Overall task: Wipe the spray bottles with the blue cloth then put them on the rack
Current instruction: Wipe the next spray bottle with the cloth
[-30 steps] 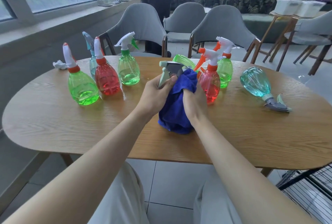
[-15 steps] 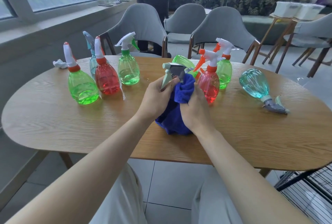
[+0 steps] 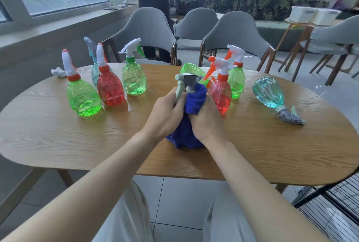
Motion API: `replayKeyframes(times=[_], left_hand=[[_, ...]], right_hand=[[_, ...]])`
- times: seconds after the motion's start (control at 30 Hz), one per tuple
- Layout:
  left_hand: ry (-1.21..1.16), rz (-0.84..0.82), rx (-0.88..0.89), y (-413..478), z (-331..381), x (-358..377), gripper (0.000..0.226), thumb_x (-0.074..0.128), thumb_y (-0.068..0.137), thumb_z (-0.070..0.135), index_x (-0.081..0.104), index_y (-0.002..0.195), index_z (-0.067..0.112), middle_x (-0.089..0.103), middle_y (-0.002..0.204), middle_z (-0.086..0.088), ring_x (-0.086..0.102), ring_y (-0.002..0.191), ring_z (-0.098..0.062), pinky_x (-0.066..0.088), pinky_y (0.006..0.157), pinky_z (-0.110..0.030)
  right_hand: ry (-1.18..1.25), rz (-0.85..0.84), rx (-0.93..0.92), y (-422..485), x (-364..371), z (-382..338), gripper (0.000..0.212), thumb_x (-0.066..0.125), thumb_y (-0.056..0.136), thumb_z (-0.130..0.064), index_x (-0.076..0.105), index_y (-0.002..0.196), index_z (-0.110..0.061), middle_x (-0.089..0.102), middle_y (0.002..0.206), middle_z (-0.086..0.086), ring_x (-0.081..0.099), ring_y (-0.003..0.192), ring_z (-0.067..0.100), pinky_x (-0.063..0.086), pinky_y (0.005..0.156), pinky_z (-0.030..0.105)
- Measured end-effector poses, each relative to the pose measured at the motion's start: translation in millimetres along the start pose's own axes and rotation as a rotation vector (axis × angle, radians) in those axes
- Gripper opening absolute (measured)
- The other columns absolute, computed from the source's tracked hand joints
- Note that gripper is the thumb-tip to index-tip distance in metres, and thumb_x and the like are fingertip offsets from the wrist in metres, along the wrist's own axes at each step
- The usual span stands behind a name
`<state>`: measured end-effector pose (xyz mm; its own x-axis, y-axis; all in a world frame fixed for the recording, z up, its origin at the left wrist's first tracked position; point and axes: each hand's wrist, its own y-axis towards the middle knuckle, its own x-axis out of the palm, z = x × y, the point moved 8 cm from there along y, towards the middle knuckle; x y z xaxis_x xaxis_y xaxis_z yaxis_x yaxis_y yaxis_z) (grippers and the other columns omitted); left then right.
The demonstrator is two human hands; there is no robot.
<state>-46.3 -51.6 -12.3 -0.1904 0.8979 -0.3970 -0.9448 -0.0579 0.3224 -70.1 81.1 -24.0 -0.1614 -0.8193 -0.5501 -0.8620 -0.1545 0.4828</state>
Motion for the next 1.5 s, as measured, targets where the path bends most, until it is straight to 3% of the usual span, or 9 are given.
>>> replayKeyframes(times=[0.2,0.33,0.53,0.73,0.87,1.0,1.17,1.3,1.5], left_hand=[[0.043,0.011,0.019,-1.5,4.9,-1.0,0.047,0.040,0.111,0.054,0.061,0.096,0.015,0.068,0.083,-0.006,0.061,0.080,-0.023,0.051,0.081,-0.049],[0.048,0.032,0.016,-3.5,4.8,0.2,0.057,0.027,0.110,0.065,0.069,0.114,0.027,0.076,0.095,0.001,0.069,0.095,-0.016,0.055,0.094,-0.047],[0.041,0.054,0.009,-4.2,5.8,-2.7,0.049,0.029,0.113,0.057,0.070,0.101,0.033,0.076,0.094,0.011,0.068,0.095,-0.004,0.053,0.090,-0.036],[0.096,0.008,0.083,-9.1,10.5,-1.8,0.054,0.020,0.115,0.052,0.064,0.131,0.025,0.076,0.114,0.006,0.066,0.110,-0.011,0.049,0.103,-0.040],[0.143,0.017,0.112,-8.5,12.8,0.9,0.049,0.019,0.116,0.047,0.064,0.120,0.028,0.071,0.095,0.017,0.064,0.095,-0.007,0.047,0.090,-0.032],[0.158,0.019,0.126,-8.1,14.5,-0.5,0.050,0.020,0.116,0.045,0.063,0.135,0.028,0.068,0.096,0.021,0.063,0.099,-0.008,0.043,0.086,-0.020],[0.186,0.006,0.159,-6.9,14.1,-1.5,0.049,0.020,0.117,0.044,0.060,0.141,0.028,0.074,0.113,0.010,0.066,0.109,-0.018,0.048,0.096,-0.036],[0.192,-0.004,0.175,-6.9,12.8,-2.5,0.050,0.020,0.117,0.046,0.063,0.134,0.026,0.074,0.111,0.008,0.067,0.107,-0.020,0.049,0.098,-0.045],[0.130,-0.012,0.128,-4.5,4.1,-2.6,0.056,0.021,0.115,0.053,0.065,0.134,0.024,0.073,0.121,0.013,0.066,0.118,-0.014,0.049,0.108,-0.046]], right_hand=[[0.022,-0.042,0.054,-6.5,1.0,9.8,0.023,0.053,0.099,-0.058,0.060,0.108,-0.038,0.067,0.102,-0.014,0.065,0.096,0.009,0.057,0.078,0.045],[-0.124,-0.033,0.101,-12.4,5.9,14.7,0.035,0.049,0.090,-0.066,0.055,0.108,-0.037,0.063,0.103,-0.009,0.063,0.094,0.016,0.057,0.078,0.045],[-0.193,0.036,0.042,11.5,-6.6,-12.6,0.030,0.041,0.103,-0.051,0.058,0.106,-0.027,0.066,0.099,-0.004,0.061,0.094,0.024,0.054,0.083,0.046],[-0.087,0.173,-0.024,-0.4,-7.4,-10.4,0.024,0.050,0.106,-0.042,0.059,0.117,-0.023,0.068,0.105,-0.006,0.062,0.097,0.019,0.045,0.076,0.033],[-0.083,0.214,0.033,0.1,-9.9,-5.1,0.021,0.050,0.105,-0.041,0.061,0.107,-0.023,0.060,0.090,-0.012,0.058,0.081,0.018,0.038,0.070,0.030],[-0.023,0.235,0.077,5.0,-6.4,-2.2,0.024,0.053,0.105,-0.047,0.060,0.101,-0.024,0.061,0.087,-0.012,0.055,0.076,0.014,0.037,0.067,0.030],[0.142,0.192,-0.004,6.9,0.0,-3.5,0.019,0.055,0.105,-0.045,0.060,0.116,-0.030,0.067,0.106,-0.008,0.064,0.095,0.013,0.048,0.079,0.030],[0.257,0.109,0.012,7.3,1.5,-4.4,0.011,0.055,0.101,-0.049,0.054,0.110,-0.044,0.068,0.112,-0.009,0.064,0.104,0.008,0.049,0.087,0.025],[0.336,-0.053,0.017,0.8,7.8,10.1,0.040,0.072,0.096,-0.039,0.055,0.132,-0.038,0.064,0.130,-0.009,0.061,0.123,0.009,0.050,0.107,0.040]])
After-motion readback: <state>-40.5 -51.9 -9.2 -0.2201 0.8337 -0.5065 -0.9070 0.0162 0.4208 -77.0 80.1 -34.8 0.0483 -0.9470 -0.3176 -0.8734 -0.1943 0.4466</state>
